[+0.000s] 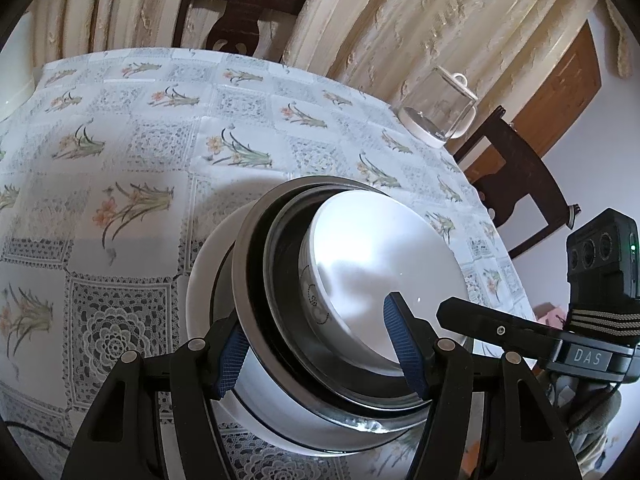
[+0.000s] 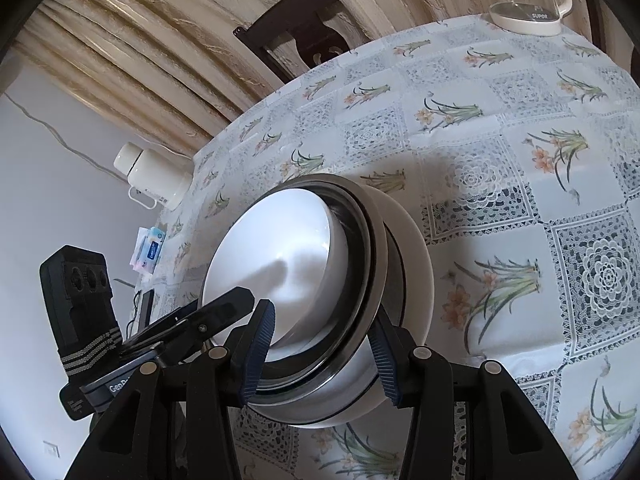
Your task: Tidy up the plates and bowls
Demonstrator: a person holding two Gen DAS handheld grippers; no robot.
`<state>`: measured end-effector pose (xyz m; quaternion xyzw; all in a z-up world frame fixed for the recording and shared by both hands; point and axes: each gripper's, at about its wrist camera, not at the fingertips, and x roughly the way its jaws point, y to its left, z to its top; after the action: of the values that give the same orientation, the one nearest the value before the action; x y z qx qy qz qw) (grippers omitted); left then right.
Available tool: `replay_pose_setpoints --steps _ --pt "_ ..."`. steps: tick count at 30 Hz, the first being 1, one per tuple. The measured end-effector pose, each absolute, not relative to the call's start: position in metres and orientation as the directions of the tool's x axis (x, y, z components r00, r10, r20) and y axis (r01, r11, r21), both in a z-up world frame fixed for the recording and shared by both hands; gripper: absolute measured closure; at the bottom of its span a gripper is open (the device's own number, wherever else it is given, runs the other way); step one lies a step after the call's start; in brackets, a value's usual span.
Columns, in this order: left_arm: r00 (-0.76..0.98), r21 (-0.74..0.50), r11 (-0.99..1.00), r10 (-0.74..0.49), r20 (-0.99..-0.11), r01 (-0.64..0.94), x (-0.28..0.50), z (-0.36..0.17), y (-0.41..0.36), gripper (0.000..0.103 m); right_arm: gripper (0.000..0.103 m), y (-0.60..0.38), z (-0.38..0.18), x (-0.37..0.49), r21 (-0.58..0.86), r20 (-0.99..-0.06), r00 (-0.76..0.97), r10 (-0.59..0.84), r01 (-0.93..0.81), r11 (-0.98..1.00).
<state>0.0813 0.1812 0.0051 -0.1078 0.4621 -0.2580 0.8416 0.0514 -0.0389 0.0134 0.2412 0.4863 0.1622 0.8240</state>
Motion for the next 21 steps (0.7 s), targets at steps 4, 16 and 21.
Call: replay_pose_setpoints --steps 4,16,21 --pt "0.442 -0.405 0.849 -0.524 -0.728 0.340 0.0810 0.0031 0.1789 0.038 0.053 -0.0384 0.0130 0.0507 0.549 -0.722 0.478 0.500 -0.043 0.834" --pt "0.477 -0.350 0.863 -0.496 -0.726 0.364 0.0751 0.0040 0.1738 0.038 0.053 -0.0382 0.0081 0.0481 0.555 -0.711 0.485 0.509 -0.058 0.830" --pt "0.488 -0.337 0.867 -0.488 -0.724 0.367 0.0728 0.0042 0.1739 0.038 0.053 -0.0381 0.0069 0.0491 0.561 -0.708 0.487 0.512 -0.053 0.826"
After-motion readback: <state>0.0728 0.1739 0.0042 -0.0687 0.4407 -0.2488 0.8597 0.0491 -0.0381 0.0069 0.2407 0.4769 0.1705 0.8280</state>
